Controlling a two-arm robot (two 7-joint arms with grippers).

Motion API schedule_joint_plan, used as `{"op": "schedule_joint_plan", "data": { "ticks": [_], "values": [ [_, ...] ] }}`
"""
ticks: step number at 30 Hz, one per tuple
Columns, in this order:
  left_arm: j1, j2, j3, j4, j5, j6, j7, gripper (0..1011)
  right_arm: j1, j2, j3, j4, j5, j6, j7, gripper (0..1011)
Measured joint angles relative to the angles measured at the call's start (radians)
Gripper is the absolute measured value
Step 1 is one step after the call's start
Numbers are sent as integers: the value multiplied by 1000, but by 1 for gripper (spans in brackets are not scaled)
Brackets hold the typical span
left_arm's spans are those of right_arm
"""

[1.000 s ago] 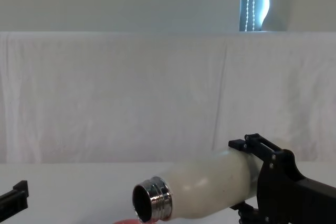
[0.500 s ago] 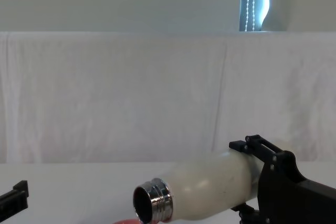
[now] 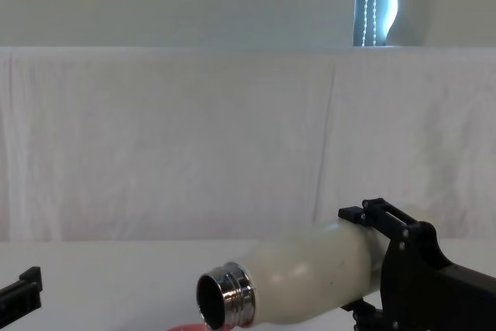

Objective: Grasp the thermos with one hand and pour water into the cup lid.

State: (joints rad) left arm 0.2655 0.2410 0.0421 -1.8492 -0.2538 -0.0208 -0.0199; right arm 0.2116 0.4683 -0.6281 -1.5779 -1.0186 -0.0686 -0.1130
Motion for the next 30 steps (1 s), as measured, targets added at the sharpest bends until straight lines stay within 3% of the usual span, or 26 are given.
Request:
{"op": "schedule_joint_plan", "data": {
  "ticks": [30],
  "values": [
    [0,0,0,0,0,0,0,1001,2,2,0,2,-2,-2,-1,960]
  ]
}}
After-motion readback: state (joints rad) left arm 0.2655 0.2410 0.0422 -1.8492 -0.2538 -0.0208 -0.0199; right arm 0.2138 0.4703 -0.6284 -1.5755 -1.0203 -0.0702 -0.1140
